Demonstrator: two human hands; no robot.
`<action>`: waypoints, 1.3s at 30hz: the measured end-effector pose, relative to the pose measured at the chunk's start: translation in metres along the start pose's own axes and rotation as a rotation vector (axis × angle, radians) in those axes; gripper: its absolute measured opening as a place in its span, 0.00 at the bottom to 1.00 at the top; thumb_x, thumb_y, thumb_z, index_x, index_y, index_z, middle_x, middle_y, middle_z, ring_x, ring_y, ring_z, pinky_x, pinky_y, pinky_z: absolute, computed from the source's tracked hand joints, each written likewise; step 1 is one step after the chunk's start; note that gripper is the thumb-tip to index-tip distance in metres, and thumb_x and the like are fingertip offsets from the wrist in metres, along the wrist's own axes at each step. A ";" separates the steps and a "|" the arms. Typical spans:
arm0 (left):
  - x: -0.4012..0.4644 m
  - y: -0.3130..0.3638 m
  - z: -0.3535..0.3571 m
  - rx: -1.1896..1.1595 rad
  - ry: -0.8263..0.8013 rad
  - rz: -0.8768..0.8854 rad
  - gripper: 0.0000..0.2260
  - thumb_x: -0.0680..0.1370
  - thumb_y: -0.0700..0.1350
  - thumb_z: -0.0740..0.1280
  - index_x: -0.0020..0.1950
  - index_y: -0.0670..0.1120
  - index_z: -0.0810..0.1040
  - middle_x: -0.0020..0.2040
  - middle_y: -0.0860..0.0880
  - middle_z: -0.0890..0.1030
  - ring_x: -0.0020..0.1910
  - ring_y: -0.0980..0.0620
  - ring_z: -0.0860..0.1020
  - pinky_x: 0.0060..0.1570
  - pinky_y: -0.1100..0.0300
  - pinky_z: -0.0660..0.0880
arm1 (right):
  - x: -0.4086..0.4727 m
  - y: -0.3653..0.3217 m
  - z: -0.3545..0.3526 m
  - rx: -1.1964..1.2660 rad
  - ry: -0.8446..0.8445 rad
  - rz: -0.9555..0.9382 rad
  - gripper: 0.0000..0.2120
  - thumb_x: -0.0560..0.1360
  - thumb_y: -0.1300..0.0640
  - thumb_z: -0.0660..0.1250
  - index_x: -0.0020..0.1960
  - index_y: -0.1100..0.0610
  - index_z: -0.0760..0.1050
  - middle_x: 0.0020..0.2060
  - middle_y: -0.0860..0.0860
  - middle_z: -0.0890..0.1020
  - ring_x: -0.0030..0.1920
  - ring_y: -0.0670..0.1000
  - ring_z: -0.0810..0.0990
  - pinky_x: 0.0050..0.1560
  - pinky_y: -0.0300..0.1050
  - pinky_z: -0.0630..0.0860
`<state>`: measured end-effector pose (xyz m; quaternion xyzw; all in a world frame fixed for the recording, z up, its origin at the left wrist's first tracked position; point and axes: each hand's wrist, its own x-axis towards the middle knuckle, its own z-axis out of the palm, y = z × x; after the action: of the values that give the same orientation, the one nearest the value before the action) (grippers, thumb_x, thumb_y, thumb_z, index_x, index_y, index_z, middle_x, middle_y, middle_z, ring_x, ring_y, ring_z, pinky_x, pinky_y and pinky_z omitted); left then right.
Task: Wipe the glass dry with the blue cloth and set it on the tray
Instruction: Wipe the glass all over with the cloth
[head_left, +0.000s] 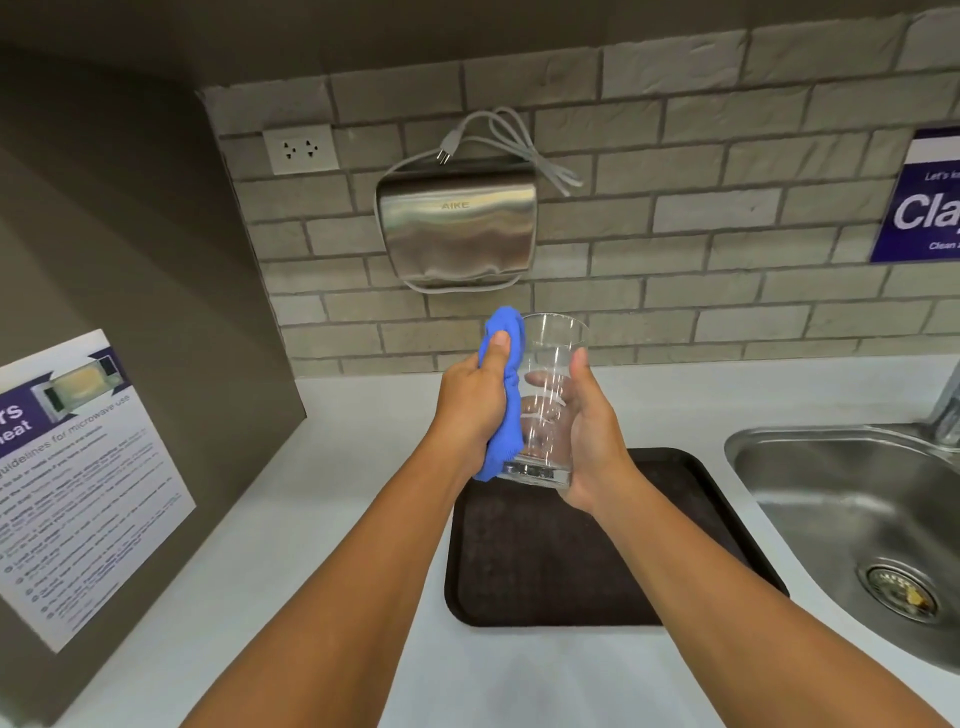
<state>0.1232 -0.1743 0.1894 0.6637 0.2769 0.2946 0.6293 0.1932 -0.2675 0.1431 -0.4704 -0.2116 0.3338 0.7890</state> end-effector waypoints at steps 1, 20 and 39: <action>0.001 0.000 0.002 0.009 0.006 0.026 0.17 0.78 0.63 0.60 0.47 0.50 0.77 0.46 0.47 0.82 0.41 0.49 0.80 0.41 0.56 0.77 | 0.001 -0.002 0.000 -0.008 0.019 -0.004 0.31 0.75 0.27 0.56 0.48 0.49 0.87 0.44 0.54 0.89 0.45 0.55 0.89 0.38 0.48 0.84; -0.006 -0.019 0.010 -0.007 0.054 -0.018 0.20 0.79 0.62 0.58 0.41 0.48 0.76 0.40 0.45 0.80 0.35 0.47 0.78 0.39 0.54 0.75 | 0.003 0.000 -0.012 -0.081 0.048 0.013 0.33 0.73 0.27 0.60 0.57 0.55 0.80 0.39 0.53 0.89 0.37 0.52 0.88 0.33 0.46 0.82; -0.015 -0.040 0.007 -0.157 0.021 -0.147 0.23 0.79 0.63 0.57 0.55 0.48 0.80 0.49 0.45 0.85 0.47 0.41 0.84 0.43 0.49 0.82 | -0.005 -0.004 -0.012 -0.127 -0.013 0.030 0.31 0.71 0.26 0.62 0.49 0.52 0.86 0.46 0.59 0.86 0.39 0.57 0.86 0.47 0.55 0.83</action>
<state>0.1186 -0.1880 0.1490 0.5871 0.3074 0.2754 0.6964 0.1987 -0.2799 0.1405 -0.5205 -0.2304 0.3346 0.7510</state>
